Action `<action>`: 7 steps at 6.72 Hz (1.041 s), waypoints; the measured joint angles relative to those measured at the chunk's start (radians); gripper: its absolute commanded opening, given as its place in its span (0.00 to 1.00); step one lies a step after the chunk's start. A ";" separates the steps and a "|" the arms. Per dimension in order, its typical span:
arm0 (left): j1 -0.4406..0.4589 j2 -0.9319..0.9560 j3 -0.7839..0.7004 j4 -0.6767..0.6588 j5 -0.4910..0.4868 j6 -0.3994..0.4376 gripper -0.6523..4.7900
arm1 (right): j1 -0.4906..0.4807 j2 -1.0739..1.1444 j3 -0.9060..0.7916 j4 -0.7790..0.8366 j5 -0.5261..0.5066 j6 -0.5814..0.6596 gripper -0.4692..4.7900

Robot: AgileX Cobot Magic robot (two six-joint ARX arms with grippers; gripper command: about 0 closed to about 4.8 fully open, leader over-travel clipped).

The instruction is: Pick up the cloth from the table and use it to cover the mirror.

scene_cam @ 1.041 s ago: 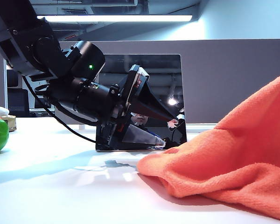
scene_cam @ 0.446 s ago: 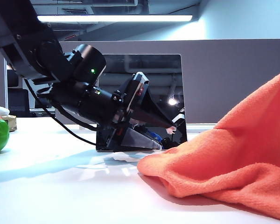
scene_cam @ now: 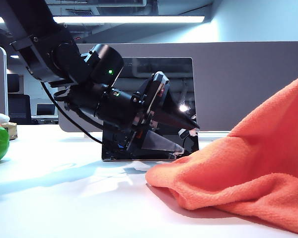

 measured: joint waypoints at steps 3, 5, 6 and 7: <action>-0.003 0.013 0.001 -0.131 -0.024 0.077 0.75 | 0.000 0.000 0.000 0.000 0.000 0.000 0.08; -0.004 0.012 0.002 -0.138 -0.004 0.087 0.75 | 0.000 0.000 0.000 0.000 0.000 0.000 0.08; -0.011 0.012 0.002 -0.144 0.014 0.087 0.75 | 0.000 0.000 0.000 0.000 0.000 0.000 0.08; -0.035 0.012 0.002 -0.146 0.025 0.087 0.74 | 0.000 0.000 0.000 0.000 0.000 0.000 0.08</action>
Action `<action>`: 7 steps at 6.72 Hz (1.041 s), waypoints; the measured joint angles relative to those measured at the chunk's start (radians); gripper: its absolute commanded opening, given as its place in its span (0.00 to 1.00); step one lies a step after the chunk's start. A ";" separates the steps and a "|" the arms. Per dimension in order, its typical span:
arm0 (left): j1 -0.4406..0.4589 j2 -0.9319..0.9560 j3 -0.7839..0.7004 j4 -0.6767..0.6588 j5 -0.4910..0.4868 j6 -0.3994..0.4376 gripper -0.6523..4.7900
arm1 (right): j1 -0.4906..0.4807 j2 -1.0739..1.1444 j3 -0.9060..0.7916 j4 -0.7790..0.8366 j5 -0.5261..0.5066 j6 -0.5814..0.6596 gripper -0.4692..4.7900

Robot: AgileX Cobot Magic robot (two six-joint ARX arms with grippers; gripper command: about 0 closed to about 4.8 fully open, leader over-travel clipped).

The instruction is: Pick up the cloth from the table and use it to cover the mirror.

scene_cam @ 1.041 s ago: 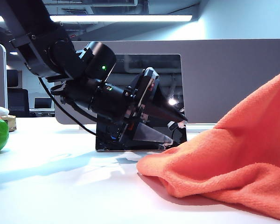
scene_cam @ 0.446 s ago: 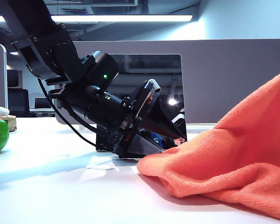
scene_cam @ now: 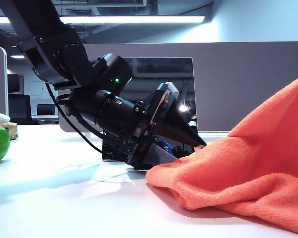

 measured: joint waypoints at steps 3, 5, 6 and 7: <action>-0.005 0.000 0.000 -0.001 -0.031 0.000 0.11 | 0.000 0.000 0.000 0.000 0.000 0.000 0.08; -0.005 0.000 0.000 0.032 -0.013 -0.001 0.11 | 0.000 0.000 0.000 0.000 0.000 0.000 0.08; -0.005 -0.011 0.000 0.066 -0.006 0.000 0.11 | 0.000 0.000 -0.001 0.016 0.001 0.000 0.08; -0.005 -0.021 0.000 0.075 -0.006 0.000 0.11 | 0.000 0.000 -0.001 0.031 0.001 0.000 0.08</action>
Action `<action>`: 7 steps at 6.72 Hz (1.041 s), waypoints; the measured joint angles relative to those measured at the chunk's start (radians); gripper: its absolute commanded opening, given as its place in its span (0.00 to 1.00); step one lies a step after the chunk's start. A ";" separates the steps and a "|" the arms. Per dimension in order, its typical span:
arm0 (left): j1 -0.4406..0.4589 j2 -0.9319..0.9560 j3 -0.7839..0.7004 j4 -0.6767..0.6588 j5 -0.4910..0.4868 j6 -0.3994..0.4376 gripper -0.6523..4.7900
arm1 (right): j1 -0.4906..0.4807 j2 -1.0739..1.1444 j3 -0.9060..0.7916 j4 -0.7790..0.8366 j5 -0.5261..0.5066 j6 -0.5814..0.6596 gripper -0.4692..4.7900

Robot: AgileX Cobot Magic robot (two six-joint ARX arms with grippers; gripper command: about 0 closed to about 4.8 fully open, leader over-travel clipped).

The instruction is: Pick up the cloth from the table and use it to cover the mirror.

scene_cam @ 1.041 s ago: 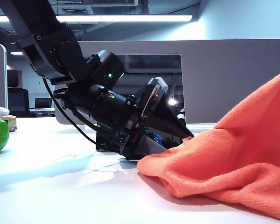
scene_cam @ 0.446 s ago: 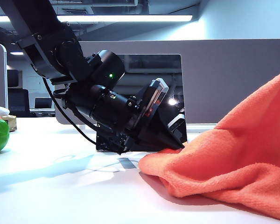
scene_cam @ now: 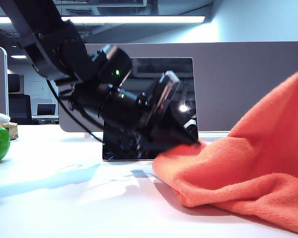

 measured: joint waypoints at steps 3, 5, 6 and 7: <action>0.005 -0.347 0.000 -0.068 -0.303 0.031 0.11 | 0.000 0.000 -0.002 0.469 0.034 -0.002 0.08; 0.056 -0.601 0.000 -0.277 -0.591 0.138 0.11 | 0.000 0.001 -0.002 0.752 0.087 -0.040 0.08; 0.072 -0.651 0.001 -0.275 -0.638 0.141 0.11 | 0.000 0.009 -0.001 0.818 0.086 -0.040 0.08; 0.073 -0.673 0.000 -0.286 -0.659 0.141 0.11 | 0.000 0.026 0.000 0.840 0.085 -0.040 0.08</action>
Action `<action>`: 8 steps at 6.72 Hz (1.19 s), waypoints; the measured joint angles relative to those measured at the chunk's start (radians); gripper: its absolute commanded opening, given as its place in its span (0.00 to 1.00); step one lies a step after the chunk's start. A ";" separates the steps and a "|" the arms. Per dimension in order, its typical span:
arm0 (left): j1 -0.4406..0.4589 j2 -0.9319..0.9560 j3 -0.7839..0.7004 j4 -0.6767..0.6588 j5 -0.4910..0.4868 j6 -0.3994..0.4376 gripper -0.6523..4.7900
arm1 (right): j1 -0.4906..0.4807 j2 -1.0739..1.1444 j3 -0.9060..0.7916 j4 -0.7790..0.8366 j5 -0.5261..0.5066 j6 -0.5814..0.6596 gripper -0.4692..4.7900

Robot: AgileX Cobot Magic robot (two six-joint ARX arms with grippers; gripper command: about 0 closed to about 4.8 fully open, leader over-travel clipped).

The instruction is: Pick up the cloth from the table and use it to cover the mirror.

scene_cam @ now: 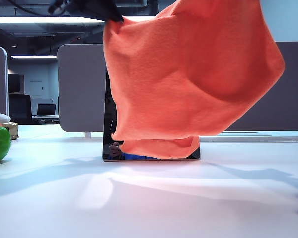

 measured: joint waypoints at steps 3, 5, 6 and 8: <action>-0.001 -0.085 -0.002 -0.133 -0.166 0.001 0.11 | 0.000 0.066 0.000 0.098 0.110 0.000 0.08; -0.002 -0.116 -0.002 -0.130 -0.192 0.005 0.11 | 0.001 0.068 0.000 0.119 0.166 0.000 0.08; -0.002 -0.119 -0.002 -0.129 -0.195 0.009 0.11 | 0.001 0.070 0.000 0.131 0.166 0.000 0.08; 0.008 -0.116 -0.002 -0.012 -0.272 0.016 0.11 | 0.000 0.195 0.001 0.295 0.166 0.000 0.08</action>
